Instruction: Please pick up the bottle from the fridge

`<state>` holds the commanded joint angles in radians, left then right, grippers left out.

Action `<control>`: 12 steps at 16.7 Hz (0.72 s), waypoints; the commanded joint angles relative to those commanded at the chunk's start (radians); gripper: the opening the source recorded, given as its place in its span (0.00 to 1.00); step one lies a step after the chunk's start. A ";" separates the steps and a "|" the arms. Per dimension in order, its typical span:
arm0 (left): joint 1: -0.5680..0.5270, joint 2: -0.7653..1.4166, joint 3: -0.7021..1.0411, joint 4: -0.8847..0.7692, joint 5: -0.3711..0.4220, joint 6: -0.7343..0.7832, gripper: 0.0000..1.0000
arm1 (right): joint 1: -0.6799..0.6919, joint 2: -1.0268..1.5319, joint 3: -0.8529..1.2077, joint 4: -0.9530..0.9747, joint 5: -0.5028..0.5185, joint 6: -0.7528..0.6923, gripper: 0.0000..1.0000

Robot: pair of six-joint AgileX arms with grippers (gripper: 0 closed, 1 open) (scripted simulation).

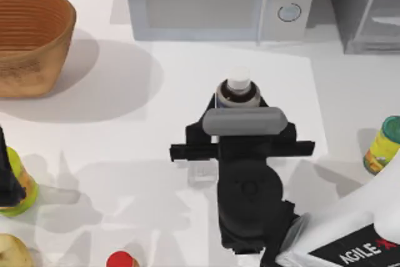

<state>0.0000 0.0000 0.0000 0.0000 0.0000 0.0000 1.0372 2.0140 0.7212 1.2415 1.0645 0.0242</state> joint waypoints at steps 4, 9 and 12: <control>0.000 0.000 0.000 0.000 0.000 0.000 1.00 | -0.030 0.045 0.026 0.045 -0.033 -0.001 0.00; 0.000 0.000 0.000 0.000 0.000 0.000 1.00 | -0.030 0.045 0.026 0.045 -0.033 -0.001 0.15; 0.000 0.000 0.000 0.000 0.000 0.000 1.00 | -0.030 0.045 0.026 0.045 -0.033 -0.001 0.38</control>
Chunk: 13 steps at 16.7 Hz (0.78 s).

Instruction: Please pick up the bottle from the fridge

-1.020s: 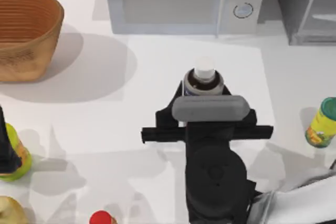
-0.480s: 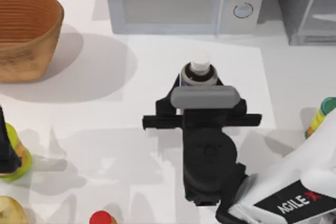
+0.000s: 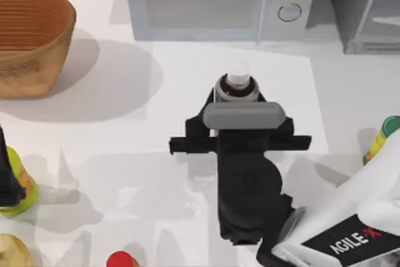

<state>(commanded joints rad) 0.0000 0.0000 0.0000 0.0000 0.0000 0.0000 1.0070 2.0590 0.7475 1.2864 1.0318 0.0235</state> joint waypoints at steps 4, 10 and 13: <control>0.000 0.000 0.000 0.000 0.000 0.000 1.00 | 0.000 0.000 0.000 0.000 0.000 0.000 0.68; 0.000 0.000 0.000 0.000 0.000 0.000 1.00 | 0.000 0.000 0.000 0.000 0.000 0.000 1.00; 0.000 0.000 0.000 0.000 0.000 0.000 1.00 | 0.000 0.000 0.000 0.000 0.000 0.000 1.00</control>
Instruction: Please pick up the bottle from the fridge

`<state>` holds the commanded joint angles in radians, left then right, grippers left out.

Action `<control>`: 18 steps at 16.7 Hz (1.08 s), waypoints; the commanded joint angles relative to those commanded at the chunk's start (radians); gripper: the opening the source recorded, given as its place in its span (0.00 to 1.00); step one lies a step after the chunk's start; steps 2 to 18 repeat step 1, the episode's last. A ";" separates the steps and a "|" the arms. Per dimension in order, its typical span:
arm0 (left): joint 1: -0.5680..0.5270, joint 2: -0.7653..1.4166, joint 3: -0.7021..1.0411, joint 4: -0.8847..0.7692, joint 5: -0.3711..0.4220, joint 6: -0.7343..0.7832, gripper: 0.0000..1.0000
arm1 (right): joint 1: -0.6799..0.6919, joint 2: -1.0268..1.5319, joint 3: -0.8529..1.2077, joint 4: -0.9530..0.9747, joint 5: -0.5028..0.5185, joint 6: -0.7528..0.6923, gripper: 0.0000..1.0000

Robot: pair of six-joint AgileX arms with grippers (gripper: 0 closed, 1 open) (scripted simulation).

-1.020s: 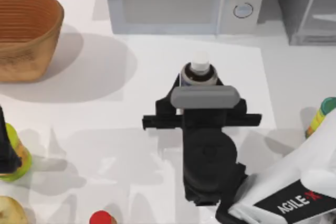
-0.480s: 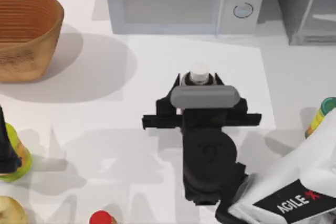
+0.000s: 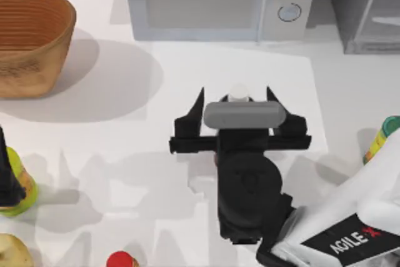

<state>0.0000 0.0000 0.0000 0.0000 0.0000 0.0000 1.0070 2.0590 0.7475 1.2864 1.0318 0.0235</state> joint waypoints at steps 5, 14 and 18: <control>0.000 0.000 0.000 0.000 0.000 0.000 1.00 | 0.000 0.000 0.000 0.000 0.000 0.000 1.00; 0.000 0.000 0.000 0.000 0.000 0.000 1.00 | 0.000 0.000 0.000 0.000 0.000 0.000 1.00; 0.000 0.000 0.000 0.000 0.000 0.000 1.00 | 0.000 0.000 0.000 0.000 0.000 0.000 1.00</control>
